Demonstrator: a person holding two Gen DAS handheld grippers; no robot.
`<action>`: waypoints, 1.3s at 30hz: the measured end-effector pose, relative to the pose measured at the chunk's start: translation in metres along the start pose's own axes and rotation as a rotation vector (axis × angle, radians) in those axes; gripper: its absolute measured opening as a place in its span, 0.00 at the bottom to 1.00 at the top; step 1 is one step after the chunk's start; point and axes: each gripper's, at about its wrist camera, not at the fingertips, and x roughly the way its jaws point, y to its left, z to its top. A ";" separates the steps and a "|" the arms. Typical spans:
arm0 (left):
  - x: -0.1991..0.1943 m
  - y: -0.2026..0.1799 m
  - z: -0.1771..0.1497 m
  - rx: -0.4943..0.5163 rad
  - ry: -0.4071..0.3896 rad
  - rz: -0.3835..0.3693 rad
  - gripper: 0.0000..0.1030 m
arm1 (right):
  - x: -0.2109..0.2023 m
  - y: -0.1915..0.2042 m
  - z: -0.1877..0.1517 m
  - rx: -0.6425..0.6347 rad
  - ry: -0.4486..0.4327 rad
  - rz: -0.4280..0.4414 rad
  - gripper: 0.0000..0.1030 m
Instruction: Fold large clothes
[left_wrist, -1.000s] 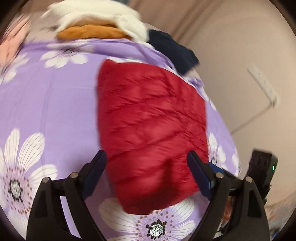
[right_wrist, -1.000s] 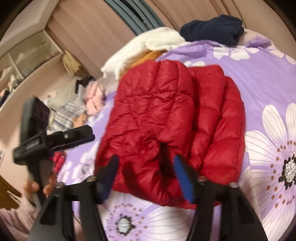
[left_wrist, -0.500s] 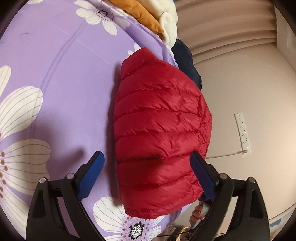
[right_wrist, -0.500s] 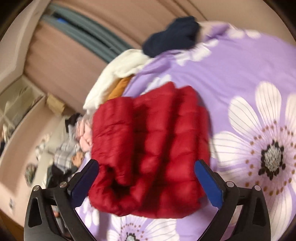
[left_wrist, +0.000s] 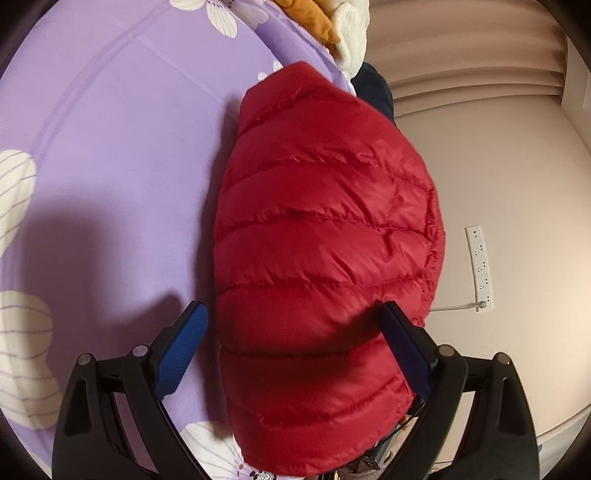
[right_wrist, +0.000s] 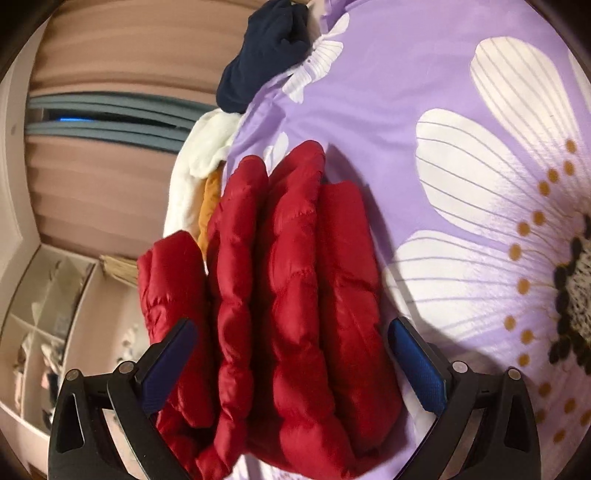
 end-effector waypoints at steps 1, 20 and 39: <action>0.003 0.000 0.001 -0.001 0.003 -0.002 0.91 | 0.001 0.000 0.001 0.008 0.005 0.005 0.99; 0.060 -0.024 0.031 0.111 0.095 0.107 1.00 | 0.031 0.027 -0.007 -0.029 0.098 0.030 1.00; 0.041 -0.035 0.025 0.249 0.023 0.190 0.91 | 0.037 0.044 -0.017 -0.211 0.065 -0.058 0.57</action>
